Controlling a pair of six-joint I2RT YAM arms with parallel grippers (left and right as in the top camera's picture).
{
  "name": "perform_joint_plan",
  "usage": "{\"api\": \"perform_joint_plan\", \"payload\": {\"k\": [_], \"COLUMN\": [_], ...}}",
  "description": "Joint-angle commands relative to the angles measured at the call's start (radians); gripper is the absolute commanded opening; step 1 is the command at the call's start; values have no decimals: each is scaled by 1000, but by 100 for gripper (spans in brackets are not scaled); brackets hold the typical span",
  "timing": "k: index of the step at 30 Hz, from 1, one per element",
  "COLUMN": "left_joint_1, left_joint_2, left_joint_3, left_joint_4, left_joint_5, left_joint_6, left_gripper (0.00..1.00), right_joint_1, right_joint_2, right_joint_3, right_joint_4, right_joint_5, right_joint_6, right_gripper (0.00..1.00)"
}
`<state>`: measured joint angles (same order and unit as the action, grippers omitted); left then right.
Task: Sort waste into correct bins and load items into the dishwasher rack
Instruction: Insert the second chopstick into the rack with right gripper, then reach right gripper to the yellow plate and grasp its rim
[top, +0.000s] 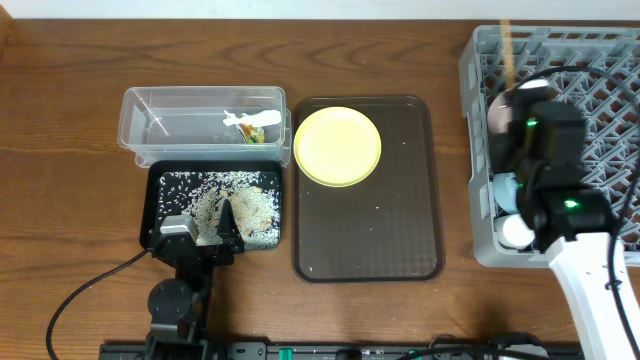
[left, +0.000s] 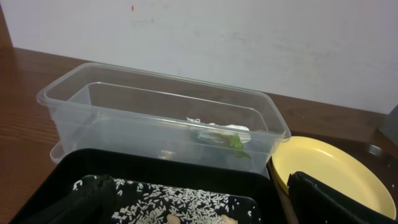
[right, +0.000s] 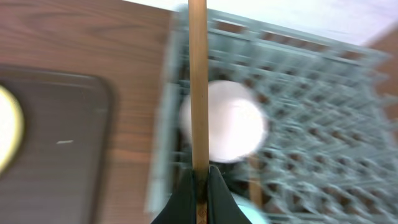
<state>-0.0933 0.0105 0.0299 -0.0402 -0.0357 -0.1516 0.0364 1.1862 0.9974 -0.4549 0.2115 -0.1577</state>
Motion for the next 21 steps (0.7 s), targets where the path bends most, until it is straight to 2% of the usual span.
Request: {"api": "perform_joint_plan", "payload": {"k": [1,7,12,15,19,21], "left_joint_1": [5,5,5,5,5,5], "left_joint_2": [-6,-6,-6,-6,-6,-6], "left_joint_3": [-26,-26,-26,-26,-26,-26], "left_joint_4": [-26,-26,-26,-26,-26,-26], "left_joint_5": [-8,-8,-8,-8,-8,-8], "left_joint_6": [17,17,17,17,17,17], "left_gripper": [90,90,90,90,90,90], "right_joint_1": [-95,-229,-273,-275,-266,-249], "right_joint_2": [36,187,301,333,299,258], "right_joint_3": [6,6,6,6,12,16], "right_joint_4": [18,96,111,115,126,126], "right_joint_5": [20,21,25,102,127,113], "right_joint_6": [-80,-80,-87,-84,-80,-63], "right_gripper": [1,1,1,2,38,51]}}
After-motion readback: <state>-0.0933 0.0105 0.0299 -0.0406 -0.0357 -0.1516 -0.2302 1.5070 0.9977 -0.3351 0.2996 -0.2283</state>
